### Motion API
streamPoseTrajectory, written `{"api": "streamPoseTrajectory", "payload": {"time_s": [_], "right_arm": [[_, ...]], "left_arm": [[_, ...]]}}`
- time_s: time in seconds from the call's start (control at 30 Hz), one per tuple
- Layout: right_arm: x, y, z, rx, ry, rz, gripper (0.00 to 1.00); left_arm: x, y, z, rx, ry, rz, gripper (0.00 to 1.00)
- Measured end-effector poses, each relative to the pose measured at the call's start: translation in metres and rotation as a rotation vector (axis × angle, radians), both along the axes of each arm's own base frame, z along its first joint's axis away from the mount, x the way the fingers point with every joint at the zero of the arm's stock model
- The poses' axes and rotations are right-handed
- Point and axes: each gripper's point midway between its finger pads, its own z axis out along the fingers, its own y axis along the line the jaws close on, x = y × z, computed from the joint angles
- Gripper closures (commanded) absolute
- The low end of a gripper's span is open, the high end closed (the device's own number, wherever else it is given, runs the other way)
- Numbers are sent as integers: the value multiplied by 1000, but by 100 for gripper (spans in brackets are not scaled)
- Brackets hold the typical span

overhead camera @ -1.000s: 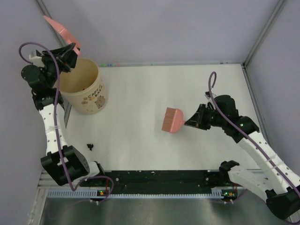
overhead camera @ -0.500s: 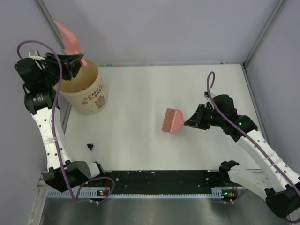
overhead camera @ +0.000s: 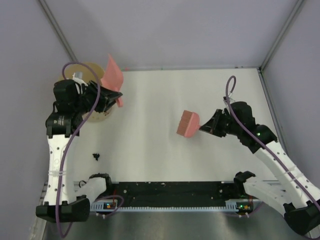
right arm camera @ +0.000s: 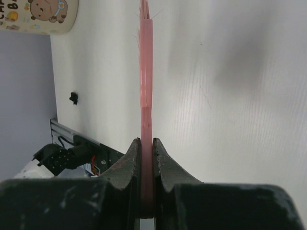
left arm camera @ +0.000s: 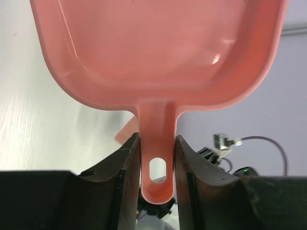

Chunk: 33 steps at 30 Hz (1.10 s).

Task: Sweep away the paper scraps from the table

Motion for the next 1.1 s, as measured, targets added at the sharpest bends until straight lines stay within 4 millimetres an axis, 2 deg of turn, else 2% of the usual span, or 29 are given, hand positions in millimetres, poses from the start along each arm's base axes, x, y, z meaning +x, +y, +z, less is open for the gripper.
{"api": "streamPoseTrajectory", "payload": {"time_s": [0.2,0.33,0.5,0.73,0.93,1.1], "right_arm": [[2,-13,9,30,-53,-109,100],[2,-22,2,42,-57,-184,100],[-1,-35,-12,58,-41,-283,100],[-9,-54,-39,120,-7,-443,100],[-16,-67,-62,179,28,-562,100],[-19,-78,-70,201,28,-637,100]], "left_arm": [[-27,-34,-62,133,134,-127,100],[-45,-41,-109,237,244,-194,100],[-65,-38,-159,352,357,-243,100],[-88,-22,-220,483,499,-289,100],[-104,-17,-261,570,616,-357,100],[-114,-16,-284,640,679,-406,100]]}}
